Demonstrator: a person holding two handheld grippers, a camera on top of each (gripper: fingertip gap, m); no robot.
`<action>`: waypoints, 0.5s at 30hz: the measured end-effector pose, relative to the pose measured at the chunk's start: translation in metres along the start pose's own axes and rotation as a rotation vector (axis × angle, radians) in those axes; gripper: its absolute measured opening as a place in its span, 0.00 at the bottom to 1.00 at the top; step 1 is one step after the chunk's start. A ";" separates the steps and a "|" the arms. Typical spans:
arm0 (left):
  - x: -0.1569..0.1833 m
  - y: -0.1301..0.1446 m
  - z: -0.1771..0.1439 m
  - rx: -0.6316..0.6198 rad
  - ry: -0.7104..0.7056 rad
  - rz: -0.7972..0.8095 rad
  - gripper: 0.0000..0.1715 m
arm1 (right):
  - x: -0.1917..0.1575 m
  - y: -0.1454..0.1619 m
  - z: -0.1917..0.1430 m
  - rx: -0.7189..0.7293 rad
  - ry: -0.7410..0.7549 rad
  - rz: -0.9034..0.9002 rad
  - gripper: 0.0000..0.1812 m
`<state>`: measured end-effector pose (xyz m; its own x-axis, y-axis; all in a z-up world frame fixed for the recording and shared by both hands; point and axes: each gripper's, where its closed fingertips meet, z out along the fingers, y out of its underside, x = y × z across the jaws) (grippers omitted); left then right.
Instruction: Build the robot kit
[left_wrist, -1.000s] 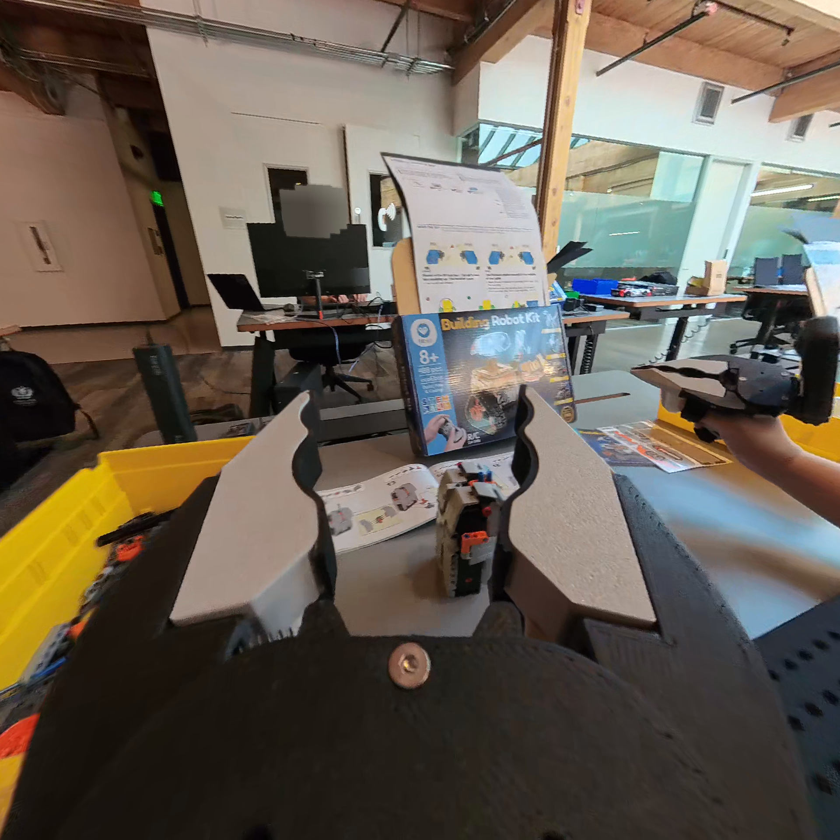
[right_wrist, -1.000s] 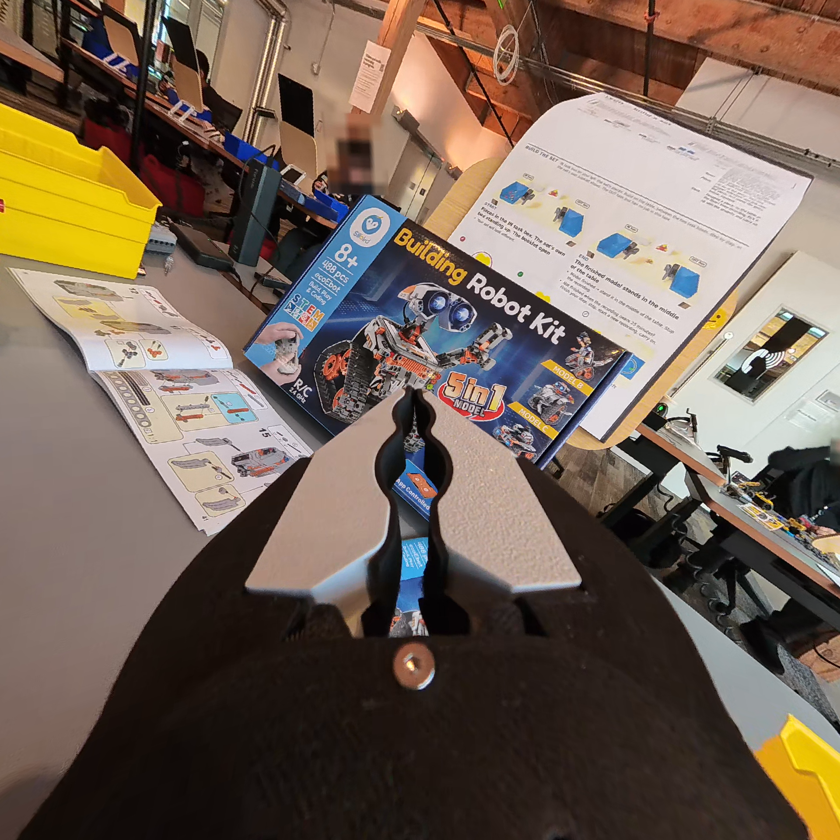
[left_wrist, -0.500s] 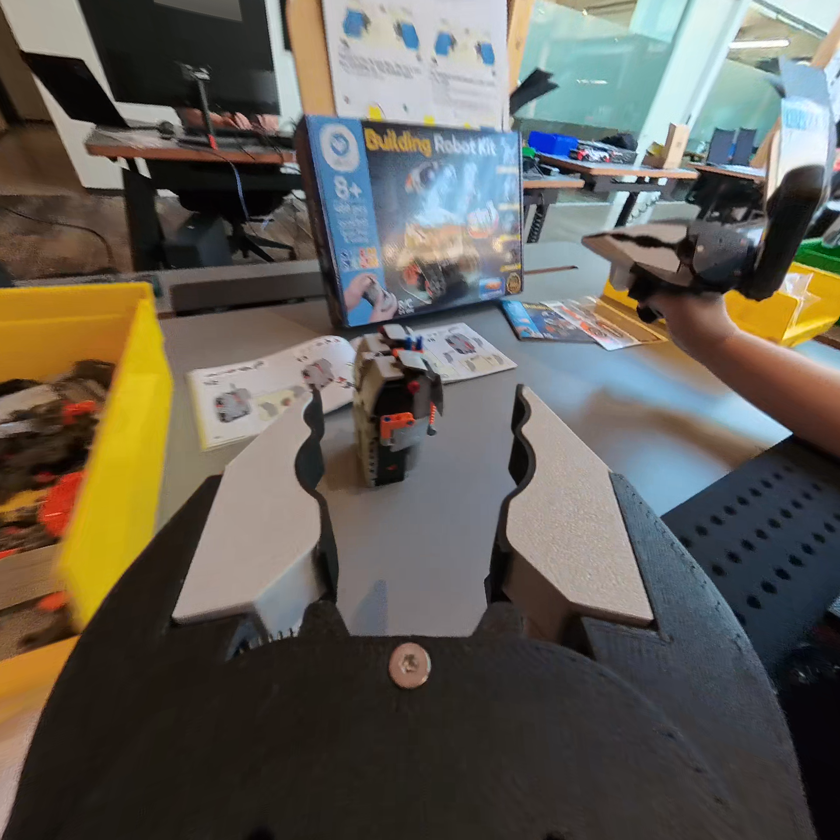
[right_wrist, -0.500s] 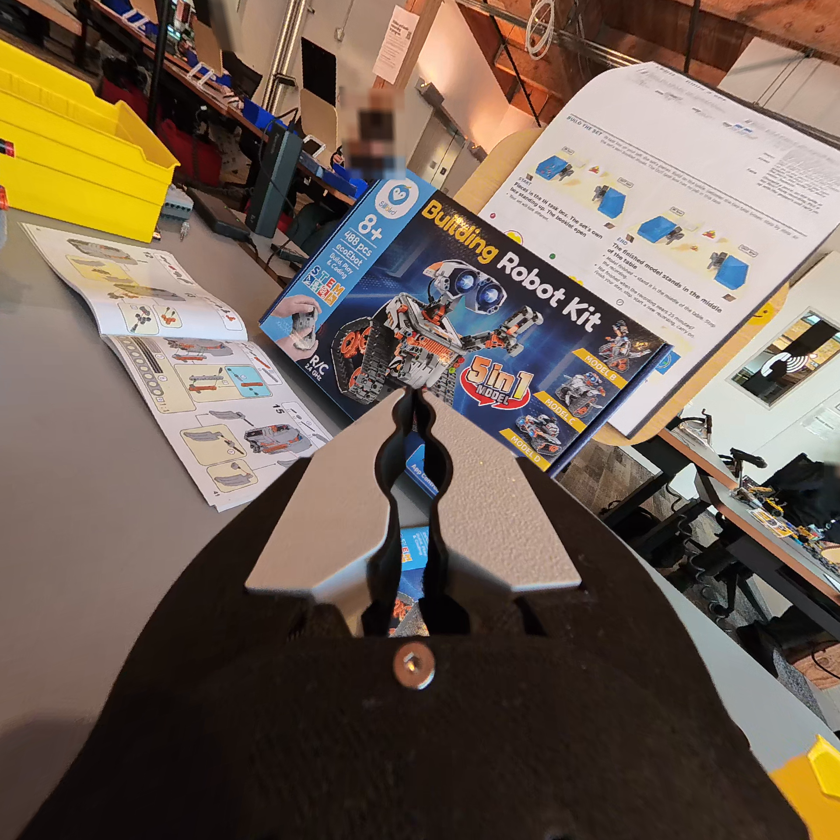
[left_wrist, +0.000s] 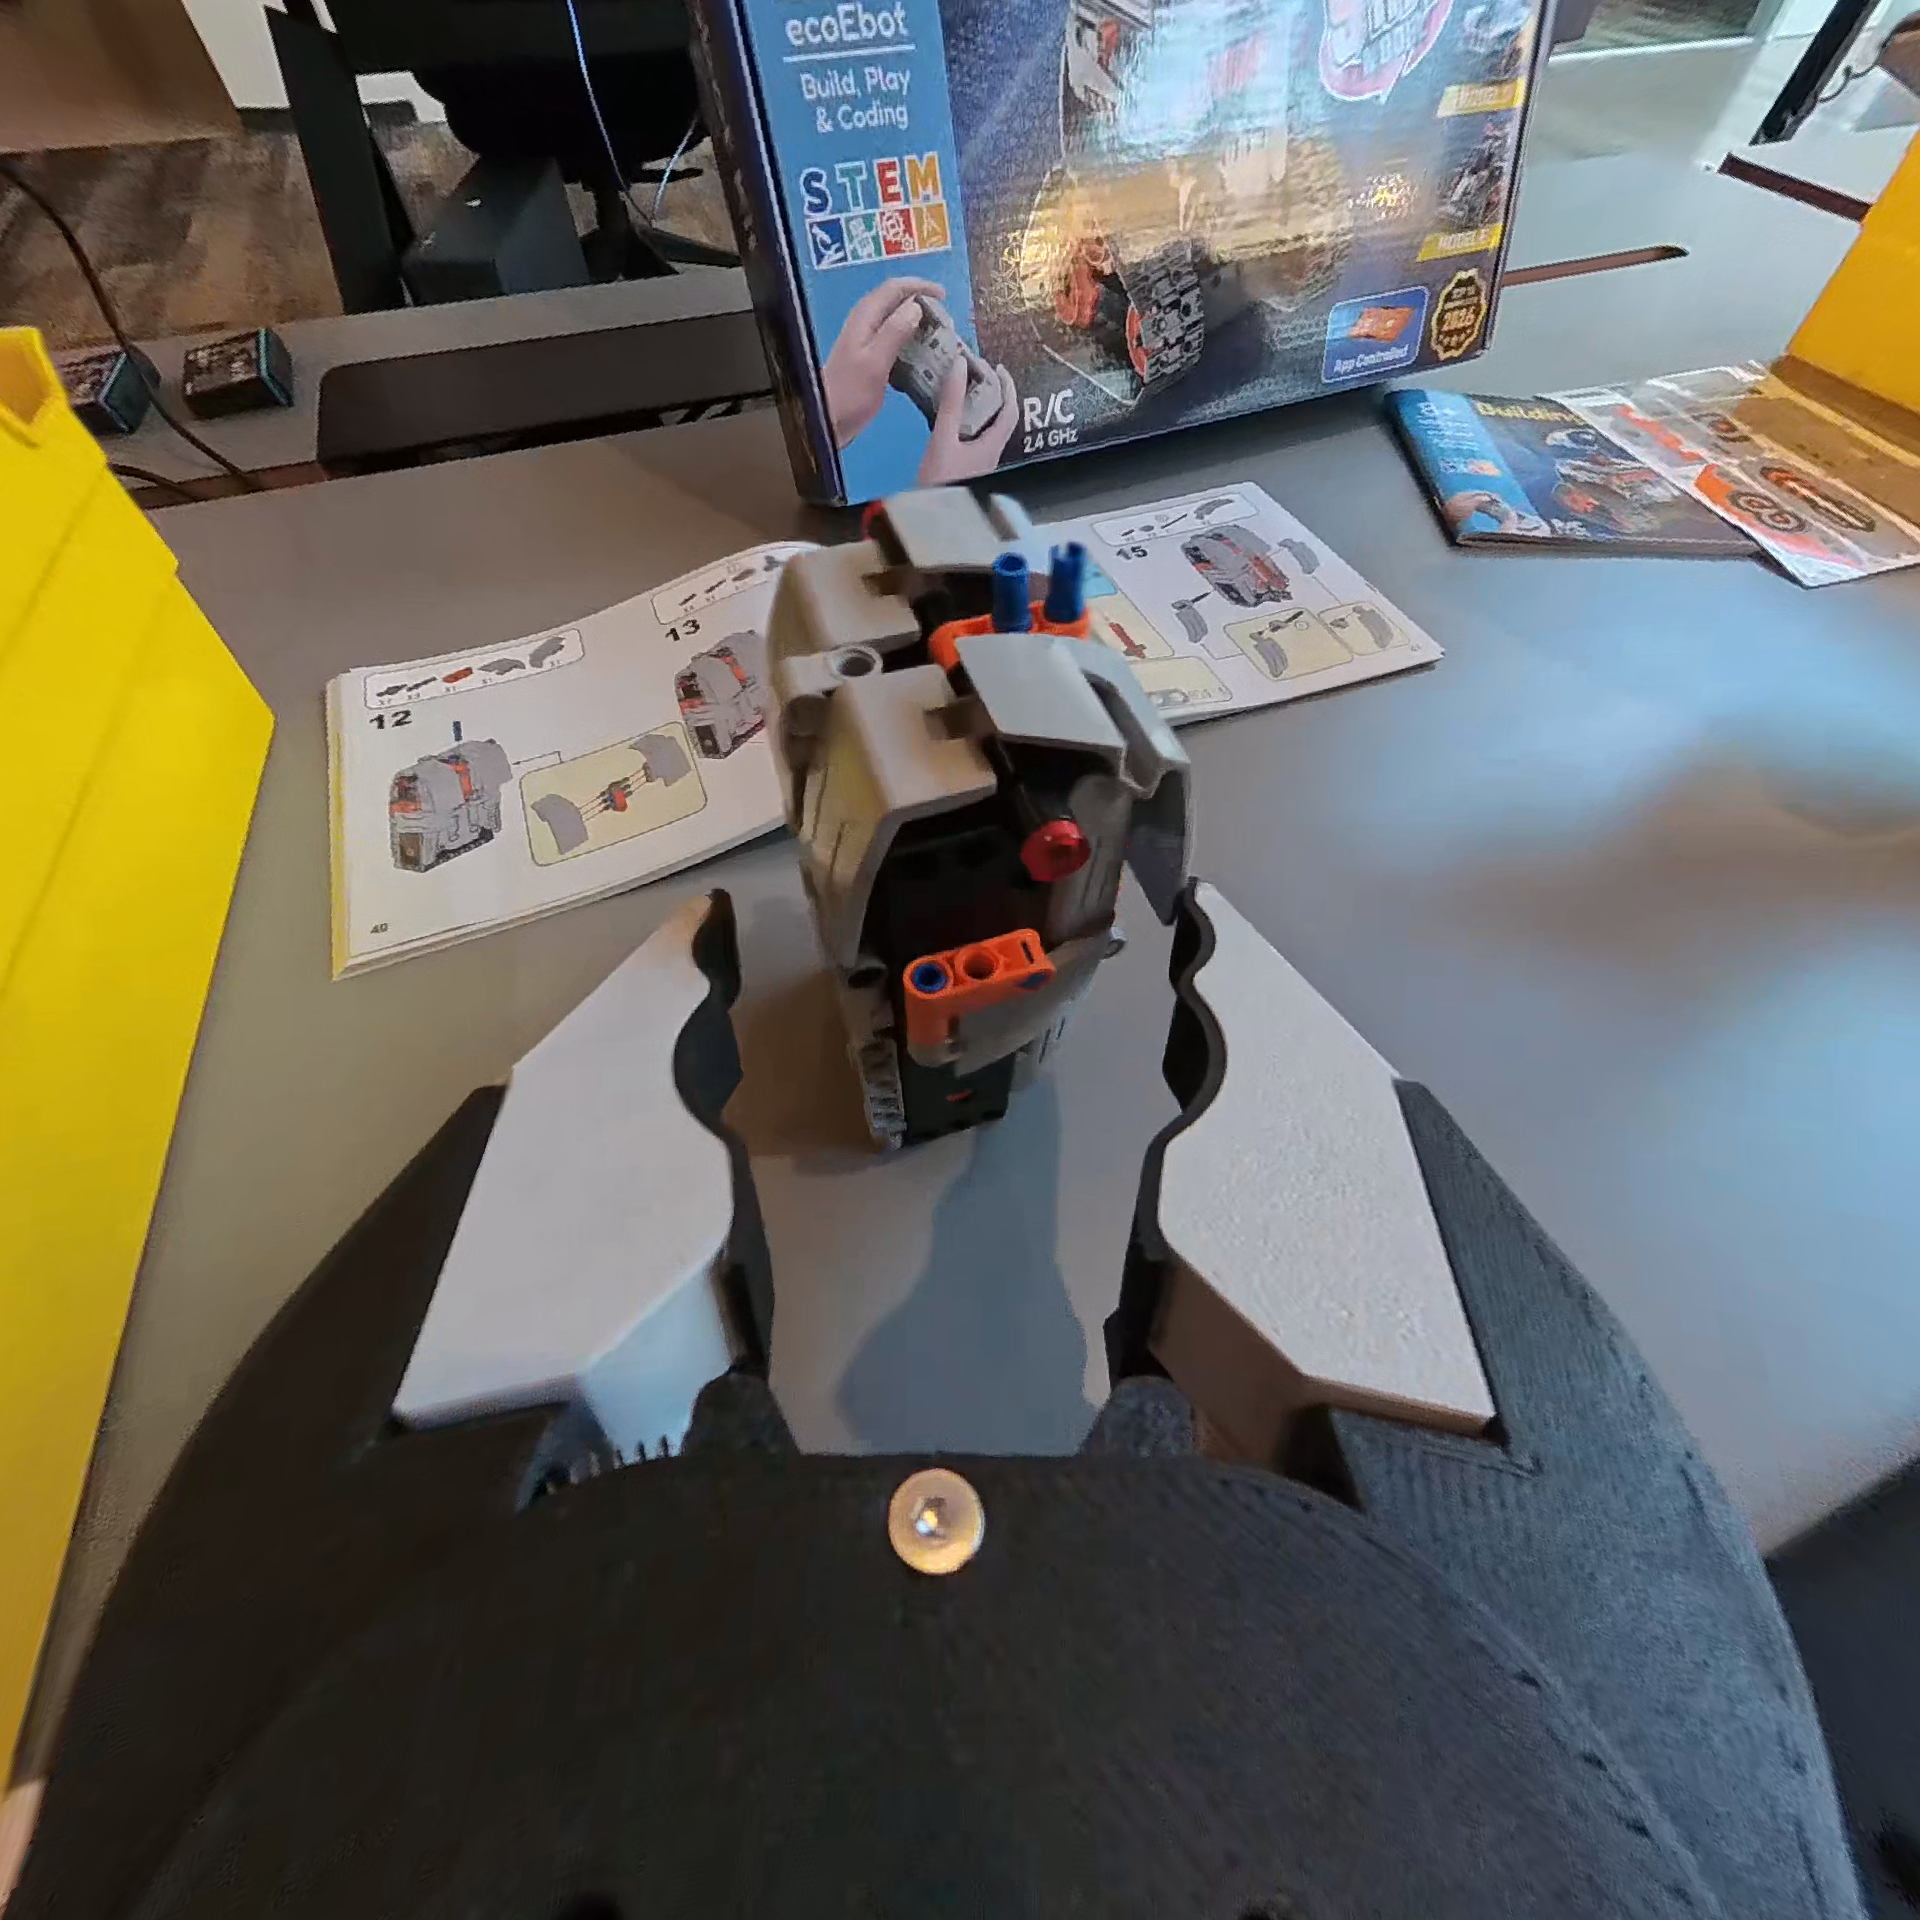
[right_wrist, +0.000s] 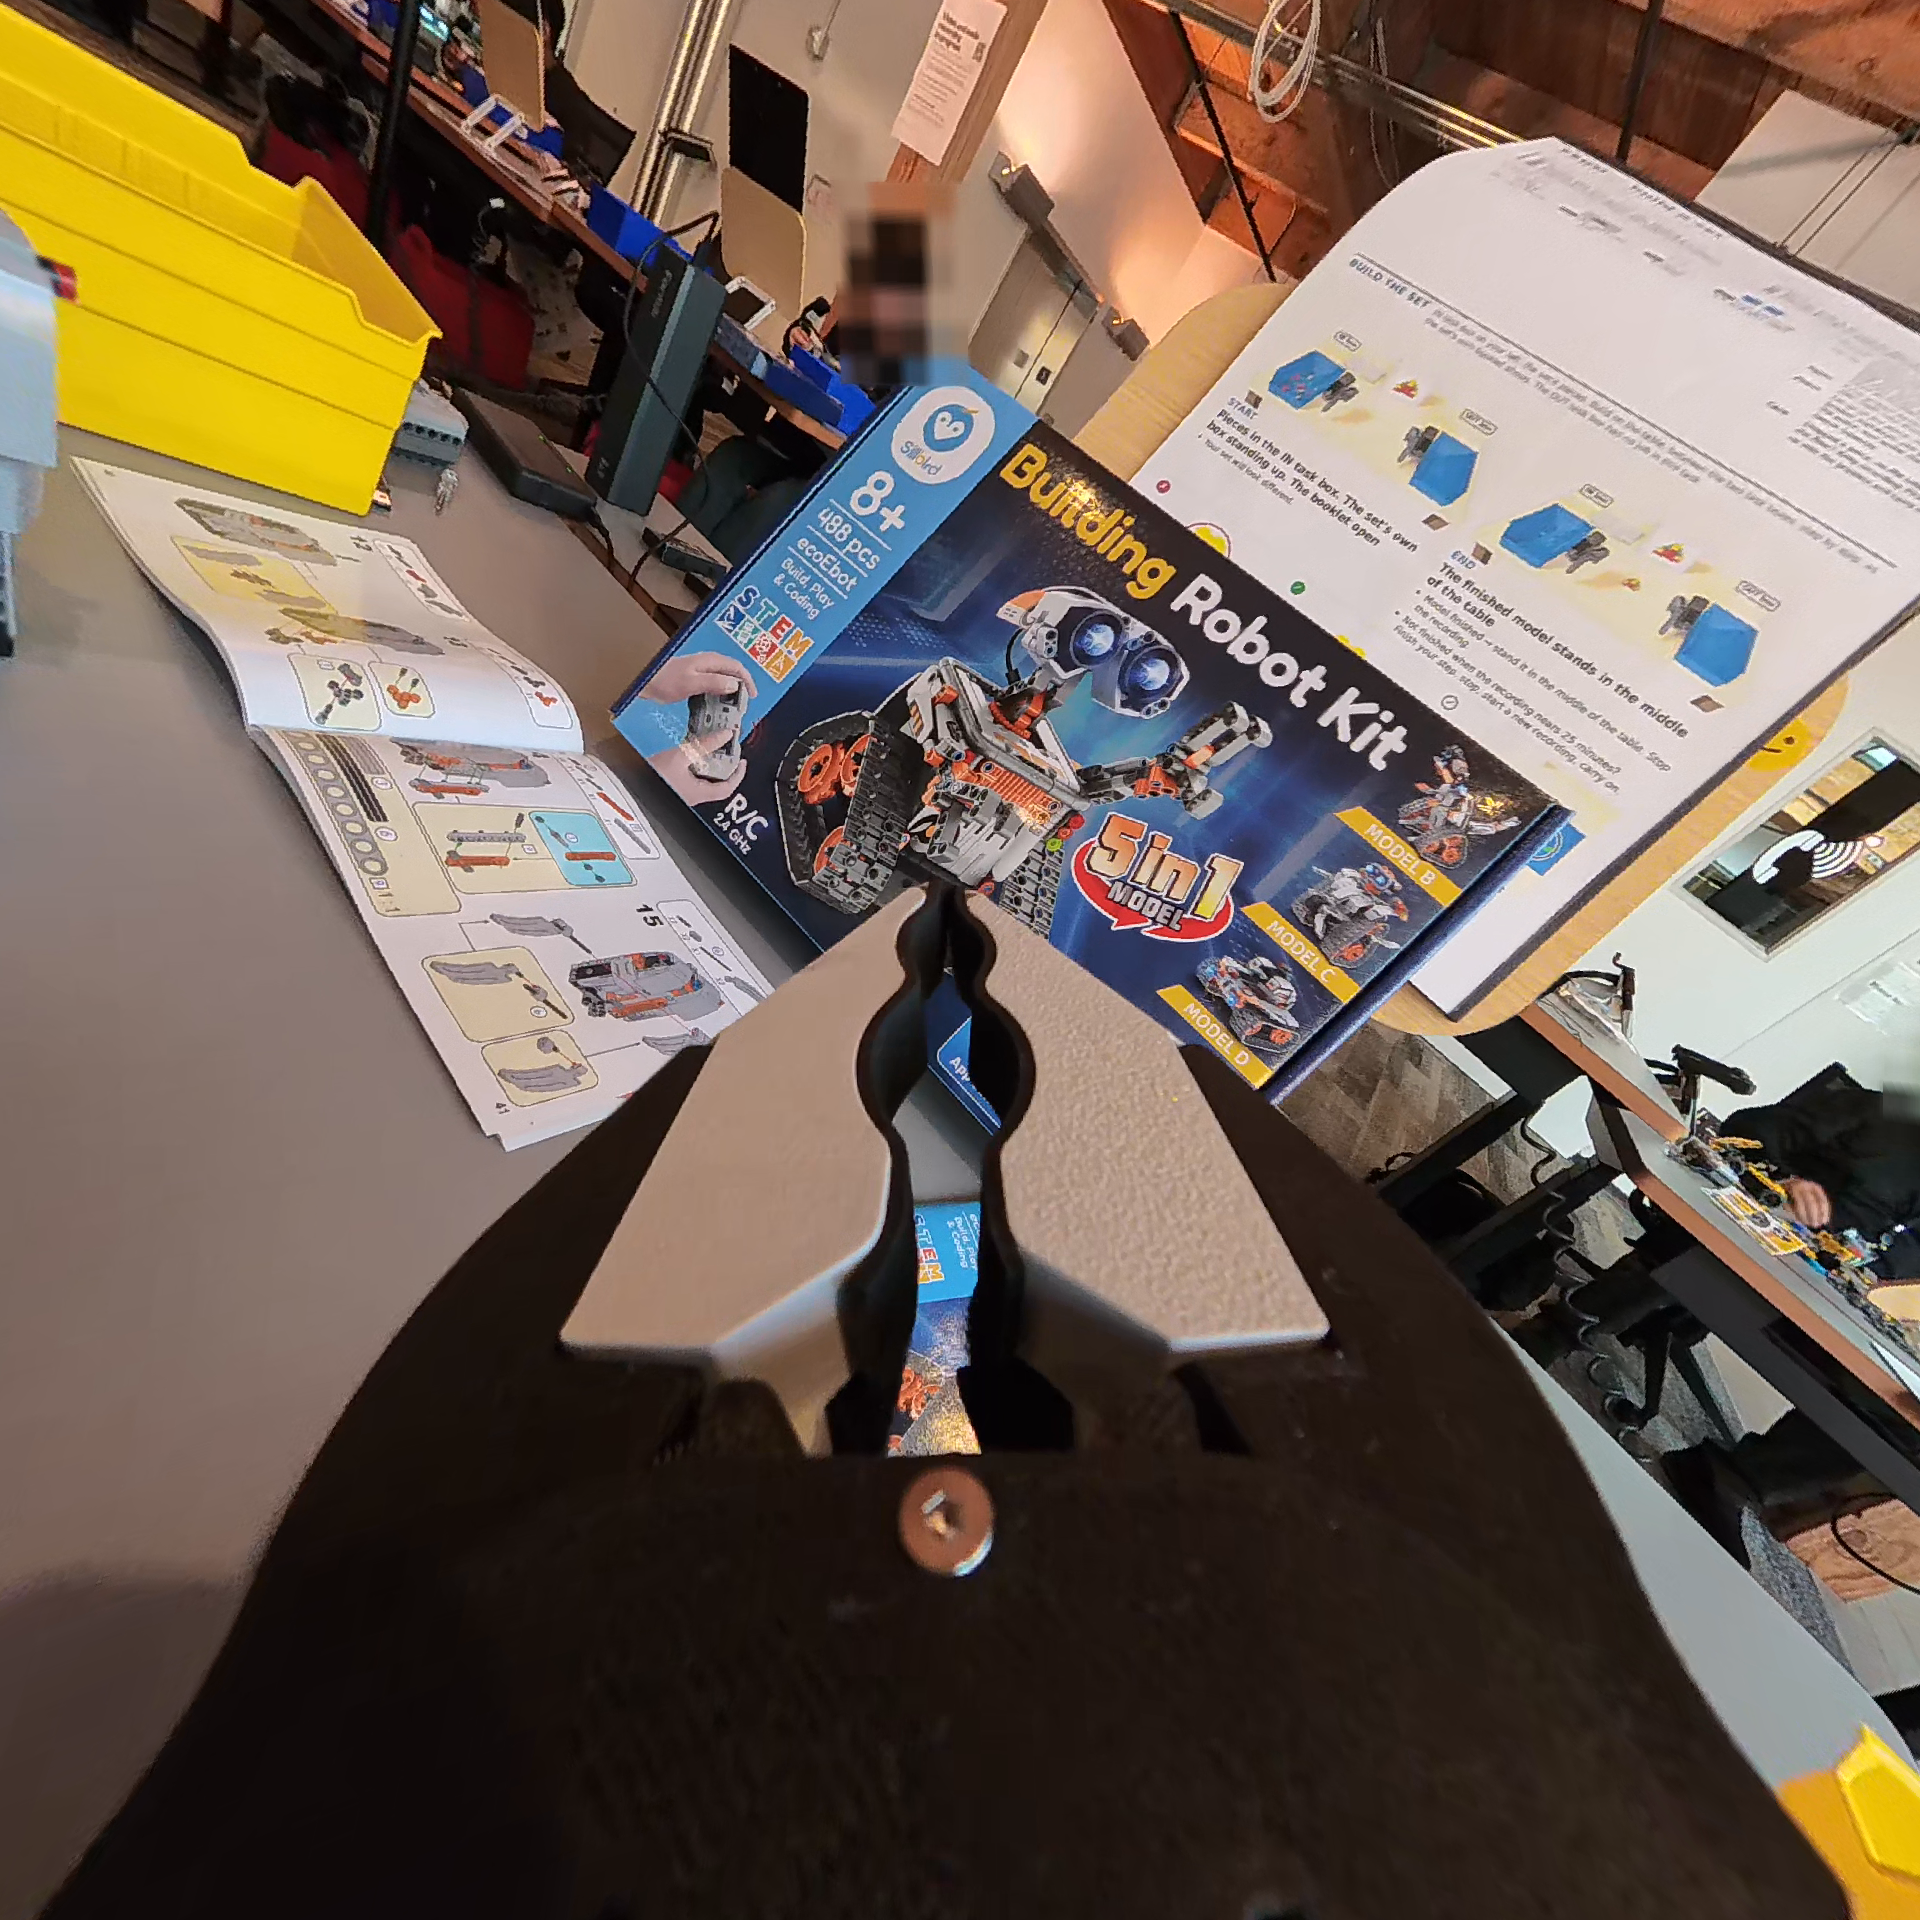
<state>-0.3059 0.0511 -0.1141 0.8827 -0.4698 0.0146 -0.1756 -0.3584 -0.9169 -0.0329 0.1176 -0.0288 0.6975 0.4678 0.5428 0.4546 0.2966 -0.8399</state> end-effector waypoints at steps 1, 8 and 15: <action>0.001 -0.001 0.001 0.007 0.000 0.006 0.44 | 0.000 0.000 0.000 -0.001 -0.002 -0.004 0.00; -0.010 -0.002 0.004 0.008 -0.052 0.046 0.38 | -0.005 0.002 0.003 -0.010 -0.018 -0.019 0.00; -0.013 -0.007 -0.002 0.049 -0.011 0.003 0.42 | -0.010 0.007 0.005 -0.033 -0.037 -0.033 0.00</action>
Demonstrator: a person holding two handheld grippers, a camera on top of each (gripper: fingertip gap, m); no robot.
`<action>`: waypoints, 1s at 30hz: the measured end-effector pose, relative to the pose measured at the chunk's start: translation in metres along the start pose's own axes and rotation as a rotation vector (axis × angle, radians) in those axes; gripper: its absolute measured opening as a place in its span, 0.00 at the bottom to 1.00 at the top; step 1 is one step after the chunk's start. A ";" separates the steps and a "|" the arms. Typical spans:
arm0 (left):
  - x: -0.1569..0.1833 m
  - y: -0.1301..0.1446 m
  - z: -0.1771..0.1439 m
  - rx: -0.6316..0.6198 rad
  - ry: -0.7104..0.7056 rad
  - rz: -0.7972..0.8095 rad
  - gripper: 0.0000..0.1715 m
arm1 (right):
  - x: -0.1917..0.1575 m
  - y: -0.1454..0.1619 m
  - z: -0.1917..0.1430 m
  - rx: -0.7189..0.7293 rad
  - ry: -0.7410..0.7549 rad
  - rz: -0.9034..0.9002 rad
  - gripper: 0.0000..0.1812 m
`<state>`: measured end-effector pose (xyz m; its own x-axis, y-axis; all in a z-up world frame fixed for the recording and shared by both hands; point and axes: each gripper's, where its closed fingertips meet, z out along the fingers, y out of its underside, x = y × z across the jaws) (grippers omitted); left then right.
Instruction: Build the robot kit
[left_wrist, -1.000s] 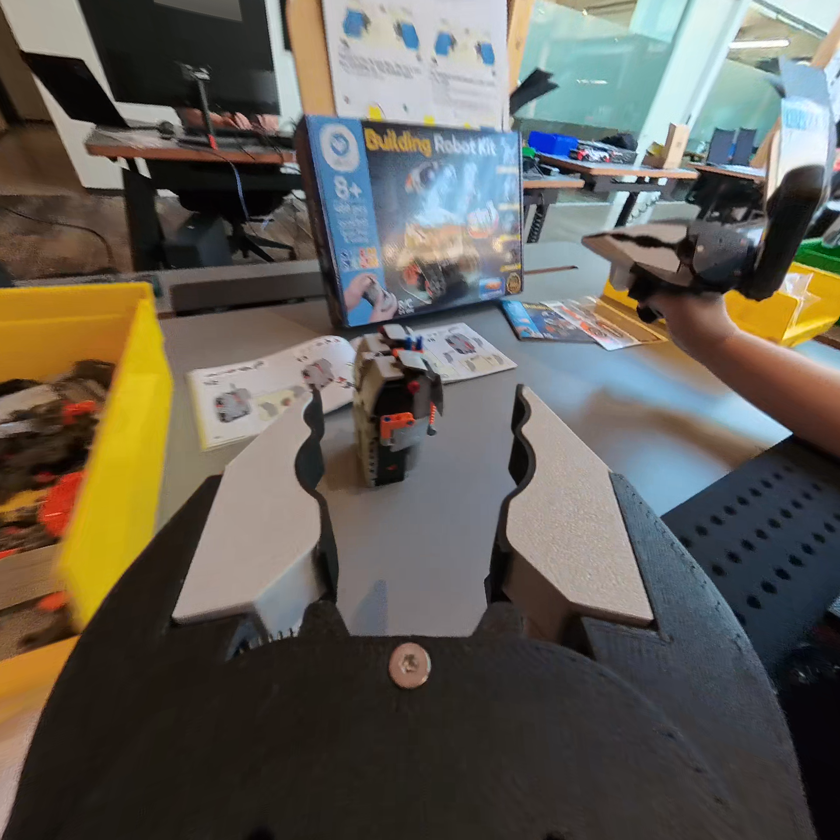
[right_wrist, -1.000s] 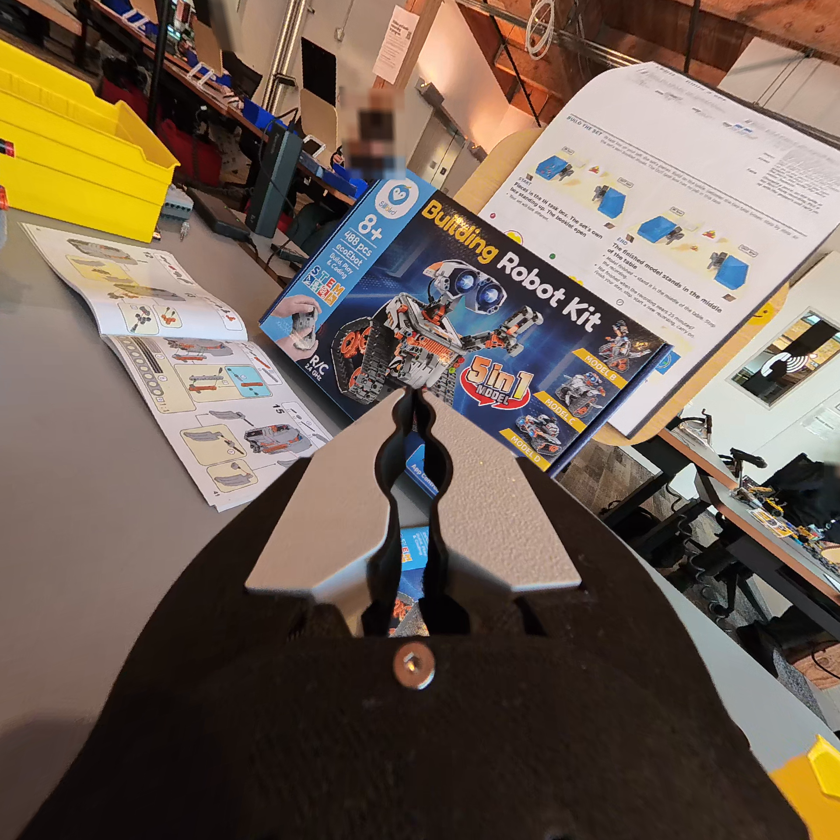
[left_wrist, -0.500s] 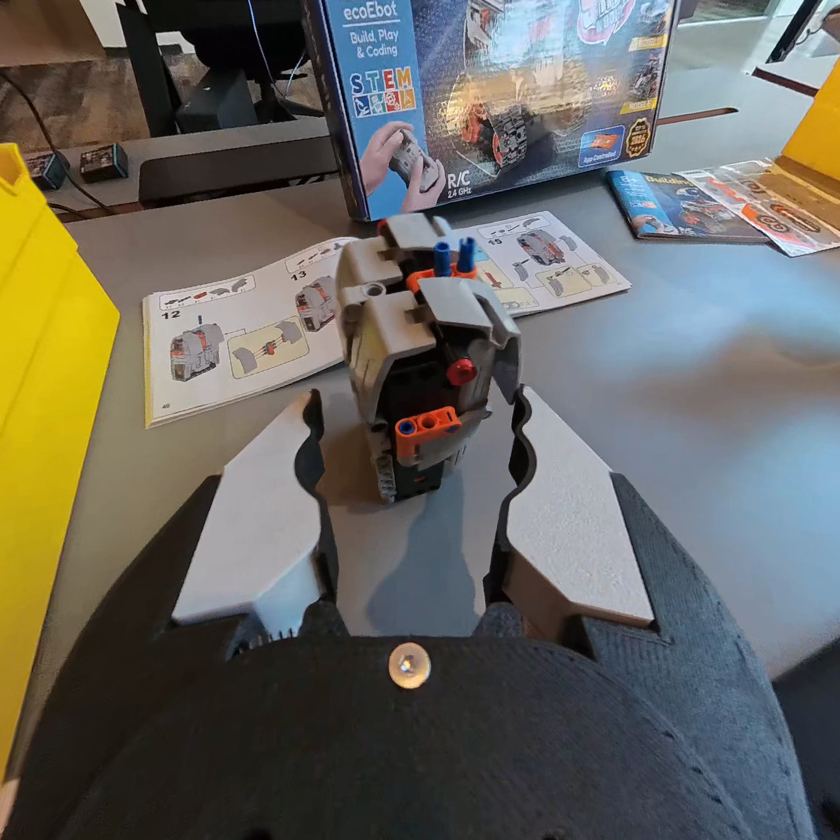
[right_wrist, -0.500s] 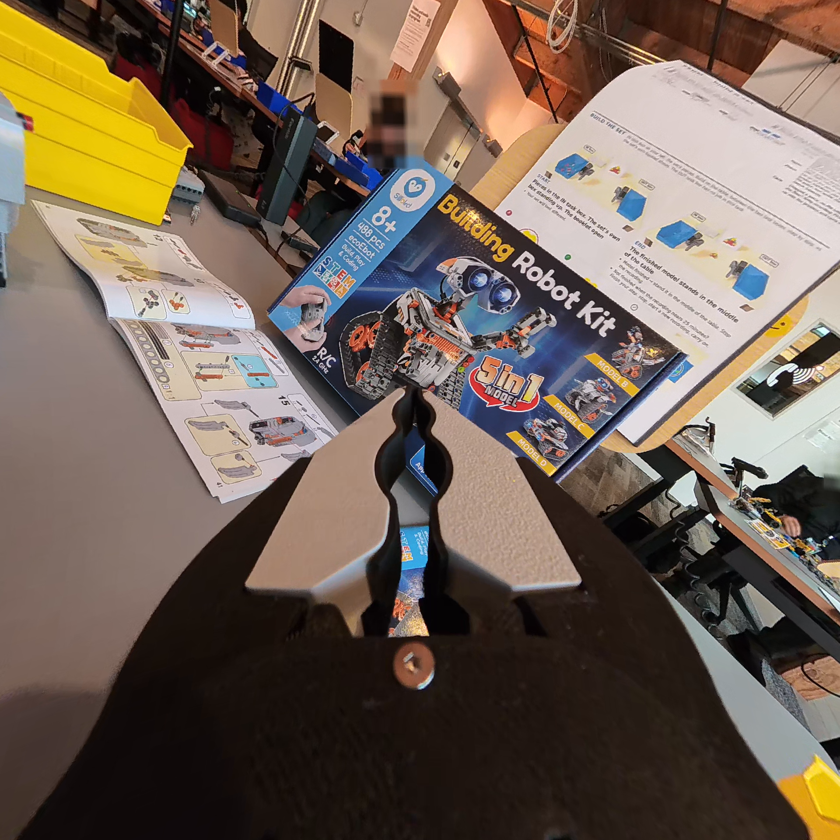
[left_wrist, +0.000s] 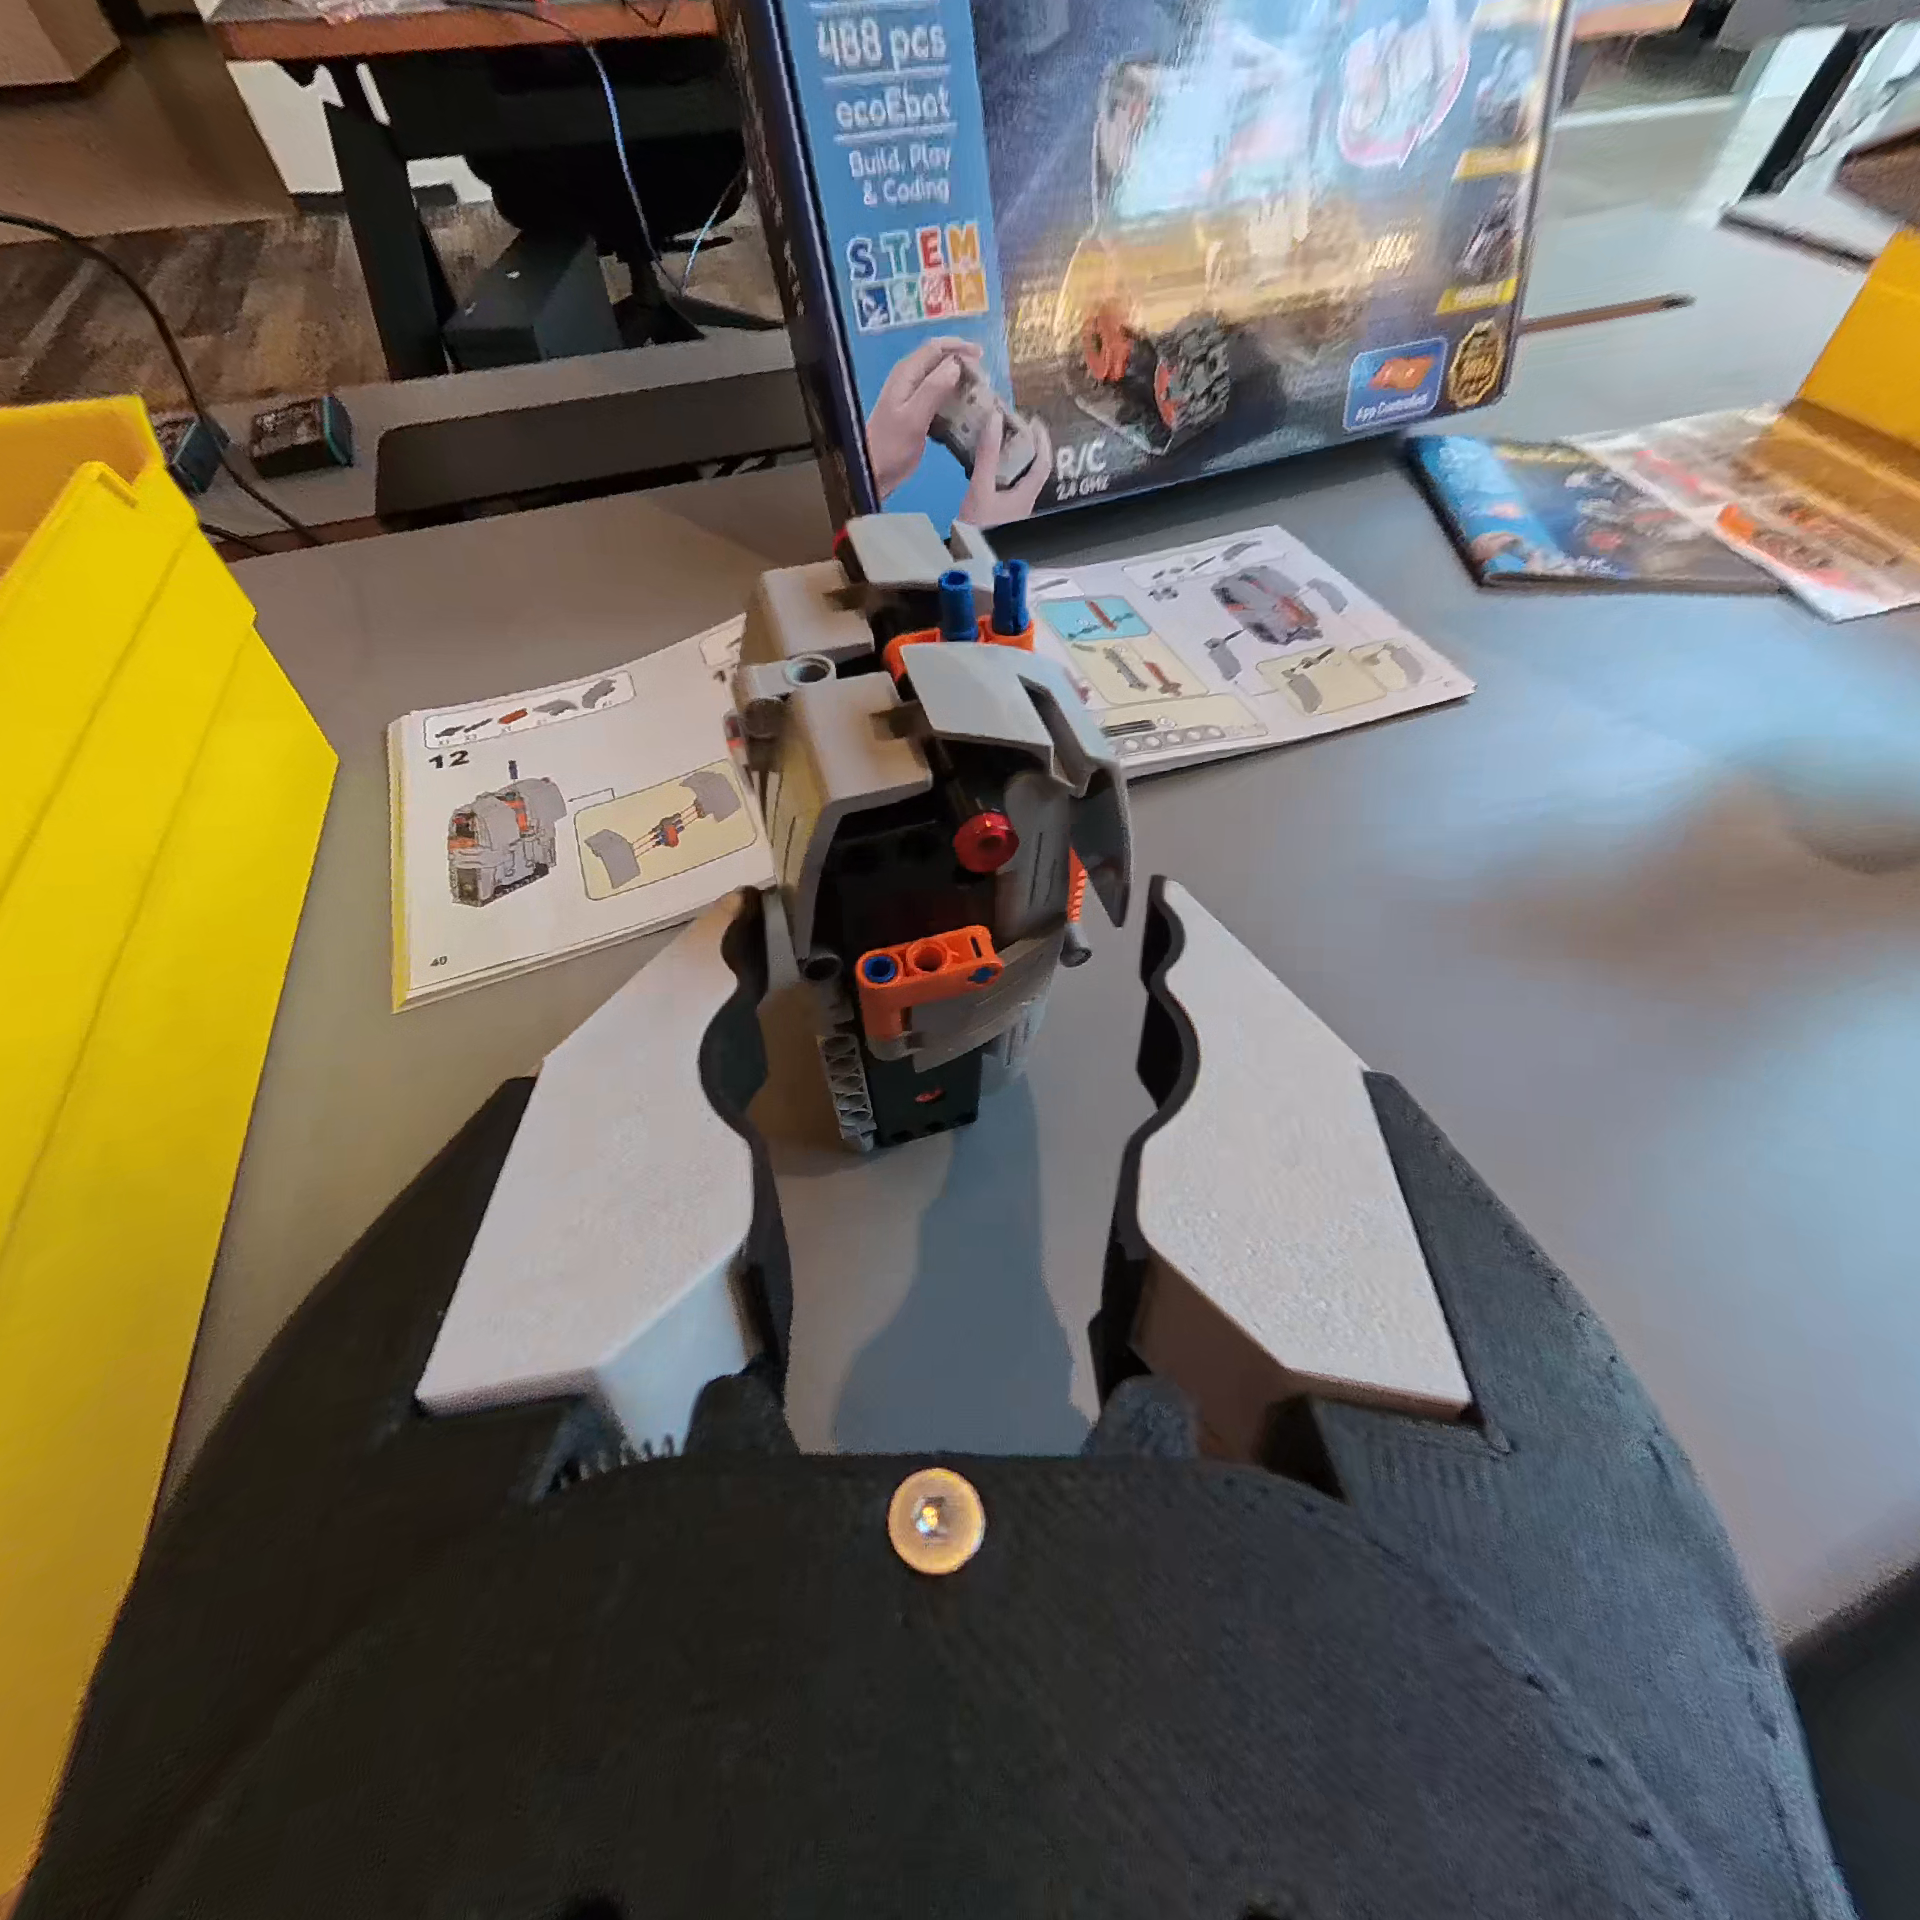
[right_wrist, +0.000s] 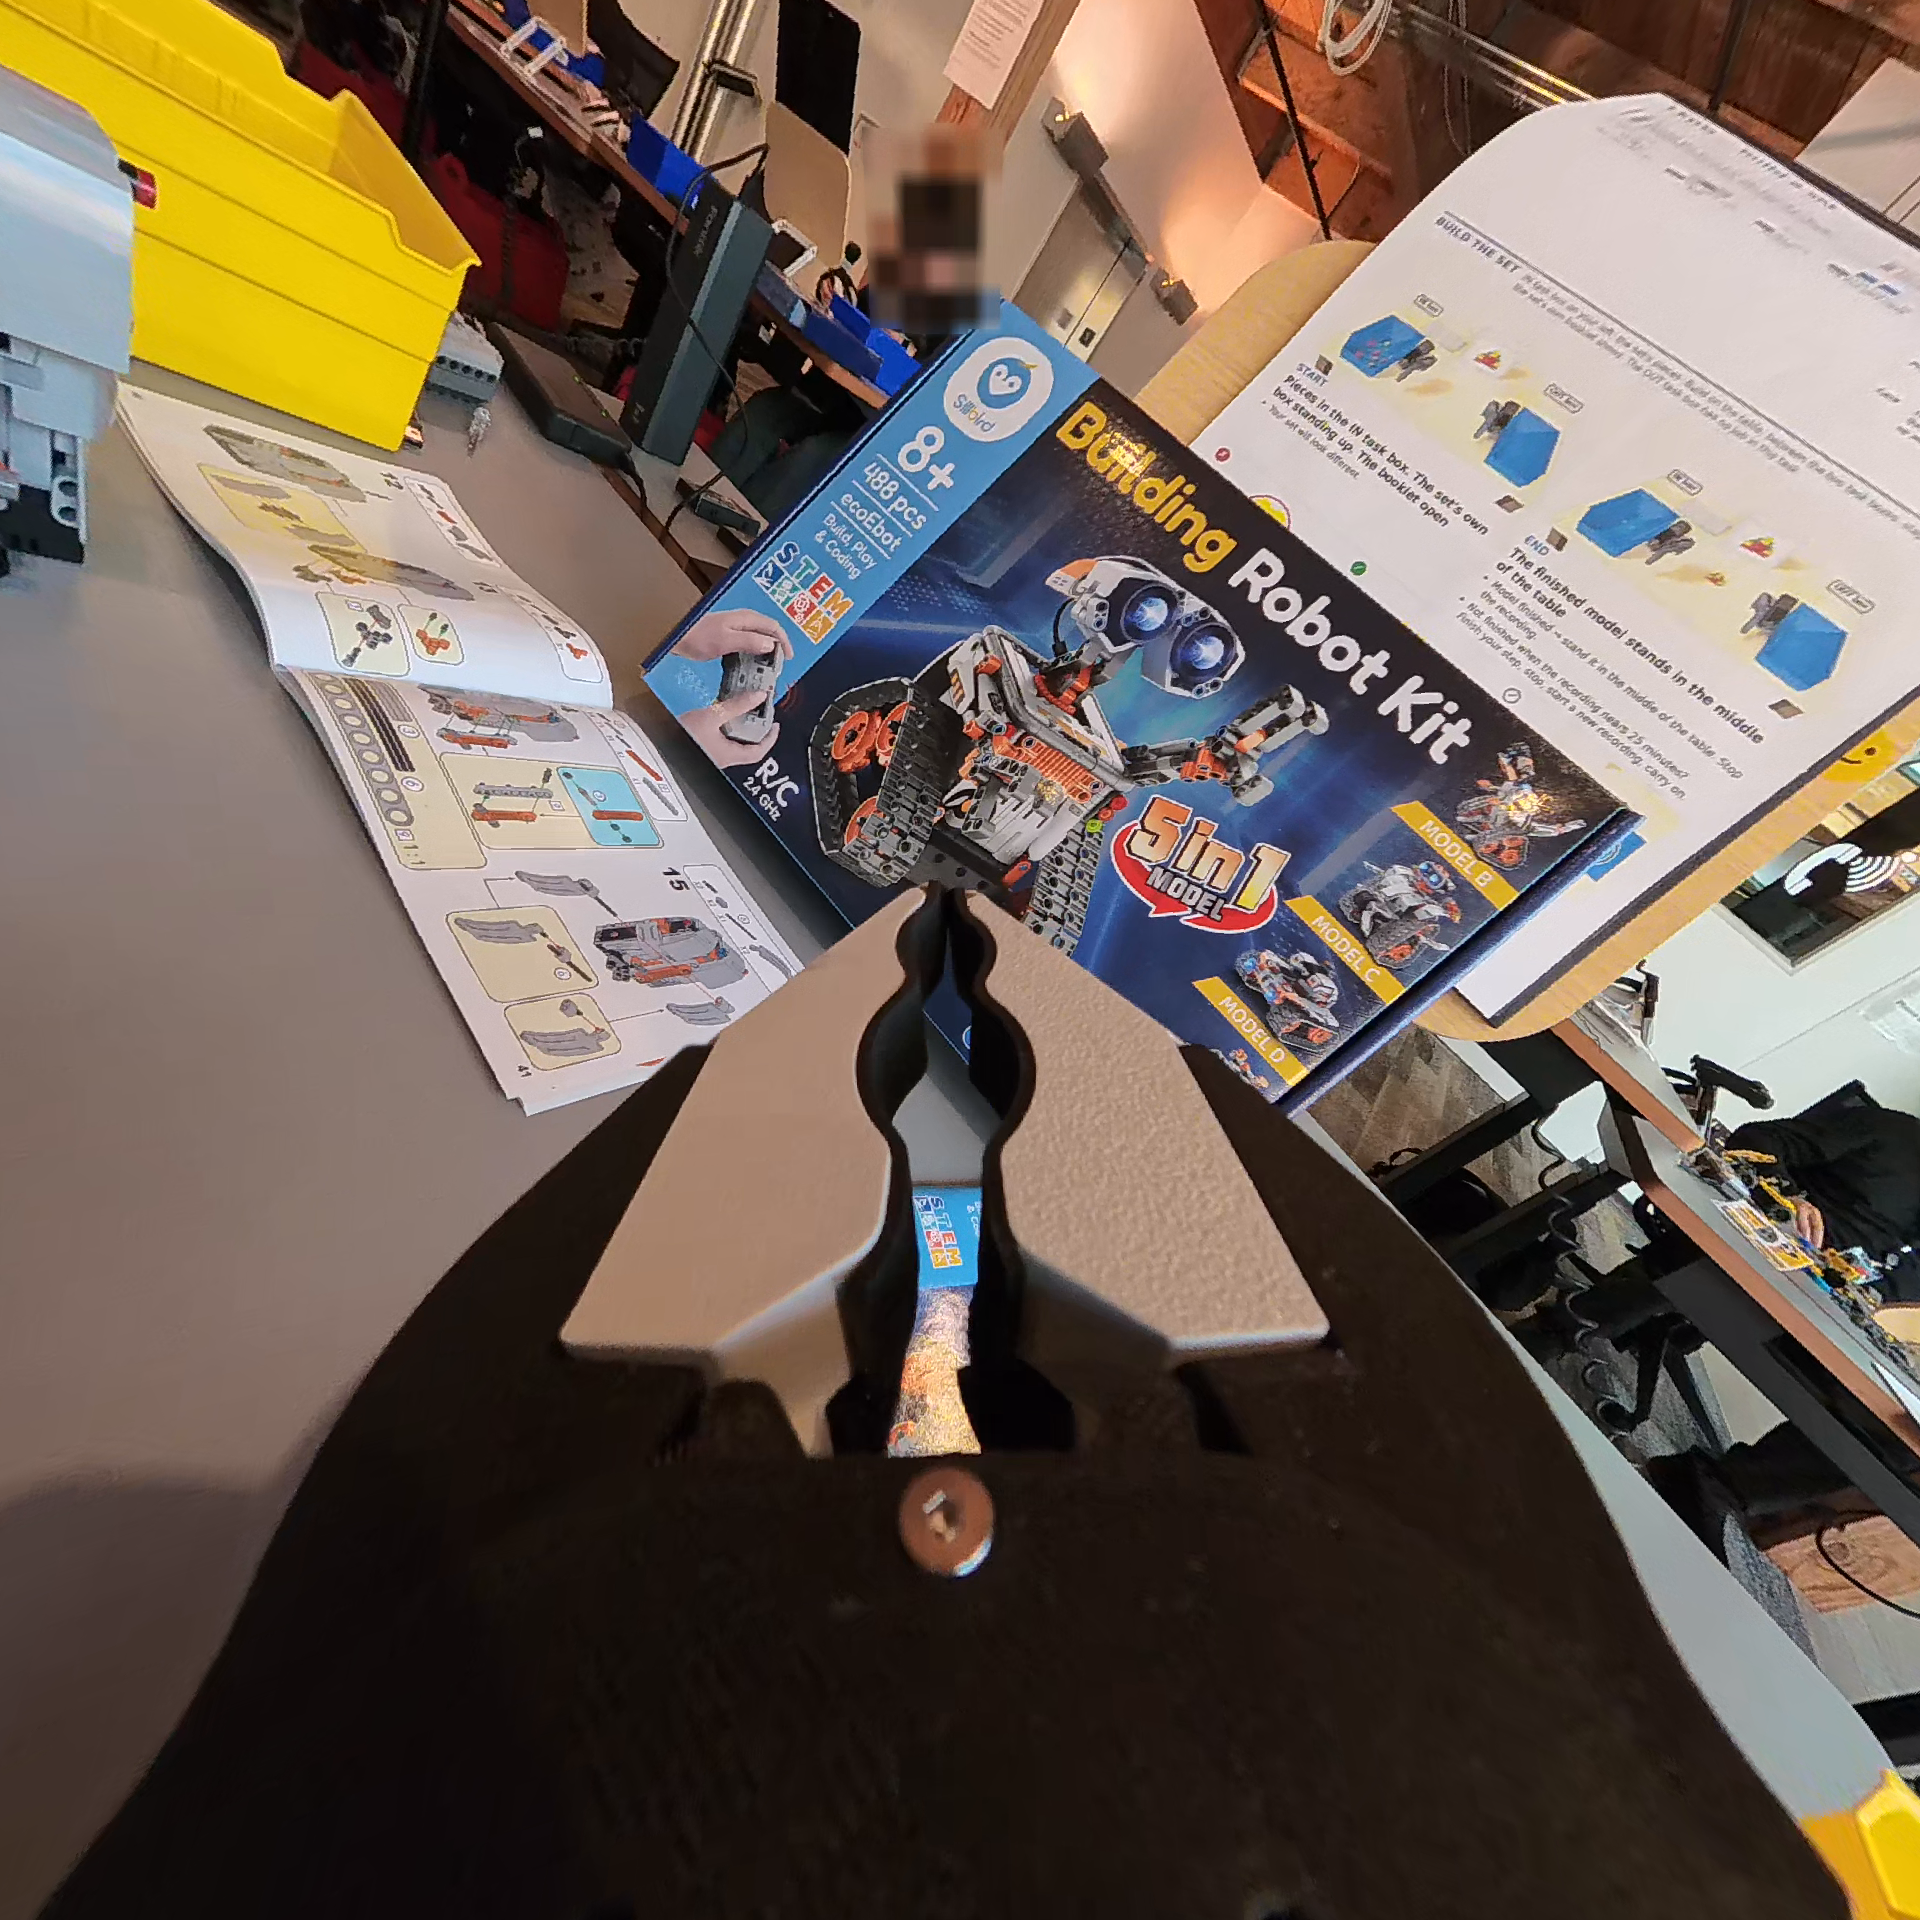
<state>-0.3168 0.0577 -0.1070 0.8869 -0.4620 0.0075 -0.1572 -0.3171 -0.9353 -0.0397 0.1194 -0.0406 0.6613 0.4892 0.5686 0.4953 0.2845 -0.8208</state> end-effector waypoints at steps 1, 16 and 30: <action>0.000 -0.003 -0.004 0.014 0.000 -0.008 0.43 | 0.000 0.000 0.000 -0.002 0.000 0.000 0.00; -0.084 -0.066 -0.141 0.024 -0.045 0.088 0.44 | -0.005 0.030 0.007 -0.095 -0.001 0.069 0.00; -0.202 -0.068 -0.169 -0.152 0.068 0.085 0.34 | 0.014 0.043 -0.020 -0.267 0.136 -0.008 0.00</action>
<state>-0.5584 0.0326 0.0151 0.8370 -0.5456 -0.0408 -0.2988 -0.3933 -0.8695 0.0018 0.1217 -0.0666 0.7171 0.3678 0.5921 0.6197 0.0523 -0.7831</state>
